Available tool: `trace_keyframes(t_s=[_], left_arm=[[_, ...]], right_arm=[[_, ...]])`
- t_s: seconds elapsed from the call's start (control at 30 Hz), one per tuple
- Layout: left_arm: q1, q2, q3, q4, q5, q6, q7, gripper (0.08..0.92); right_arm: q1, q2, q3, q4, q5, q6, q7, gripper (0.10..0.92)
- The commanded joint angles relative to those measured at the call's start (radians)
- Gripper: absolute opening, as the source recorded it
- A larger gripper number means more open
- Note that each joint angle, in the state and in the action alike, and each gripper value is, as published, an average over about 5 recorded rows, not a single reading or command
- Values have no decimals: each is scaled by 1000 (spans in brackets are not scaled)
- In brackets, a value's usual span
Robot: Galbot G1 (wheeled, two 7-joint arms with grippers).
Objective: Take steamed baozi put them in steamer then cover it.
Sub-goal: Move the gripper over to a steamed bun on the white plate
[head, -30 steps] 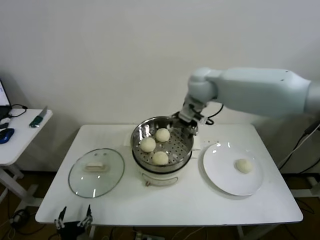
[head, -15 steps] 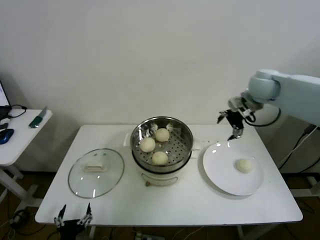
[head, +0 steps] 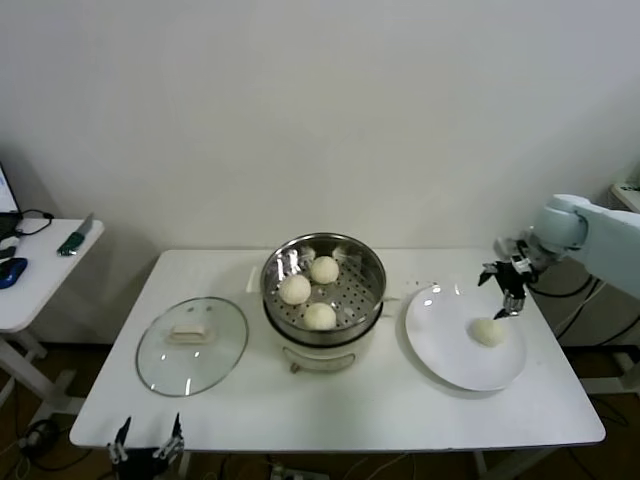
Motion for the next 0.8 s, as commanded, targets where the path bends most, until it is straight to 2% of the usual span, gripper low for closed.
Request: trace_keyframes(t_s=[0.03, 0.8], left_arm=[[7, -4, -5, 3, 3, -1, -1, 823], [12, -2, 4, 10, 11, -1, -2, 823]], right_arm=[[-240, 42, 168, -166, -110, 21, -7, 823], [-370, 133, 308, -302, -215, 46, 20, 823]])
